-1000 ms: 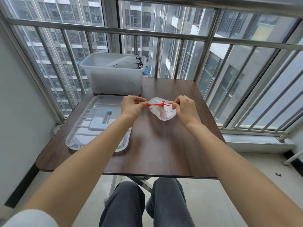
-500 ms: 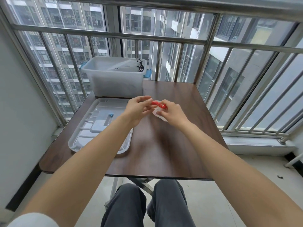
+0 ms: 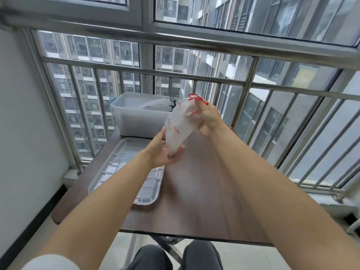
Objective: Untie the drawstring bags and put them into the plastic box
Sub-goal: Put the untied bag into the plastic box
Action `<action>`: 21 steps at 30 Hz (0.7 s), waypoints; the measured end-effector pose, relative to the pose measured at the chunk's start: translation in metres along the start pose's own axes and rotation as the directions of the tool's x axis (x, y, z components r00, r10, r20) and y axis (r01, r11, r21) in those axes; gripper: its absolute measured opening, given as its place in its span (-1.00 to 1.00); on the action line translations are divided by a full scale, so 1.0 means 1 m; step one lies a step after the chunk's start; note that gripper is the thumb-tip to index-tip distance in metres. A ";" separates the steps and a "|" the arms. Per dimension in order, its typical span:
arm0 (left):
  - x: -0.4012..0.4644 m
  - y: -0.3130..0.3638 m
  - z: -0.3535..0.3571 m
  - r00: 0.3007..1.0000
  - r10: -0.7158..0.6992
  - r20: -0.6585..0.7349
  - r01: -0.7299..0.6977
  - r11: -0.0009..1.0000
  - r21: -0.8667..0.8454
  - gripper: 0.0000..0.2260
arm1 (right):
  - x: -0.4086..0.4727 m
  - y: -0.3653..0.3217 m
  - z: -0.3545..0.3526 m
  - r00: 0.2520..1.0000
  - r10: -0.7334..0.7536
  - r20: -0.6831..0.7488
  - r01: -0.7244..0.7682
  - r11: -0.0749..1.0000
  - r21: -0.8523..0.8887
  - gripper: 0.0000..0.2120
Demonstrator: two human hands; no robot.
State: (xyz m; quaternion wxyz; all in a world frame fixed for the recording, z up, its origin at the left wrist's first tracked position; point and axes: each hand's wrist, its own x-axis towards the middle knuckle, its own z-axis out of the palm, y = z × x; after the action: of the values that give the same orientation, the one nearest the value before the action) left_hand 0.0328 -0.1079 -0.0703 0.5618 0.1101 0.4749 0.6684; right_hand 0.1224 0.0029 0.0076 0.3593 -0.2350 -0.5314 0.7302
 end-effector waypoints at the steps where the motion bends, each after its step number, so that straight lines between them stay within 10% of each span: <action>1: 0.000 0.004 -0.001 0.997 0.070 -0.020 -0.072 0.993 -0.092 -0.65 | 0.003 0.000 0.001 1.000 -0.006 -0.001 0.006 0.999 0.033 -0.65; 4: 0.003 0.037 -0.015 0.946 0.290 -0.143 -0.299 0.953 -0.047 -0.92 | 0.017 0.004 0.005 1.000 -0.008 -0.003 0.008 0.996 0.090 -0.69; 9: 0.007 0.111 -0.034 0.840 0.510 -0.185 -0.454 0.847 0.277 -0.65 | 0.054 0.017 0.028 0.997 0.030 -0.070 -0.020 0.990 0.141 -0.90; 12: 0.023 0.153 -0.040 0.804 0.560 -0.202 -0.456 0.797 0.395 -0.62 | 0.081 0.015 0.051 0.999 -0.031 -0.043 0.037 0.989 0.142 -0.69; 16: 0.060 0.193 -0.058 0.695 0.666 -0.271 -0.352 0.644 0.680 -0.63 | 0.124 0.034 0.074 0.974 -0.228 0.000 0.206 0.881 -0.426 -0.61; 21: 0.101 0.207 -0.089 0.666 0.700 -0.257 0.039 0.312 0.949 -0.55 | 0.171 0.052 0.072 0.953 -0.283 0.105 0.219 0.409 -0.886 -0.75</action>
State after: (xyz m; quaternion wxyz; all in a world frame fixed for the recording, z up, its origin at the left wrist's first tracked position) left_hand -0.1965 -0.0496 0.0012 0.0408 0.2643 0.8777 0.3977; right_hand -0.0524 0.0825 -0.0114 0.3042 -0.3278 -0.8515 0.2738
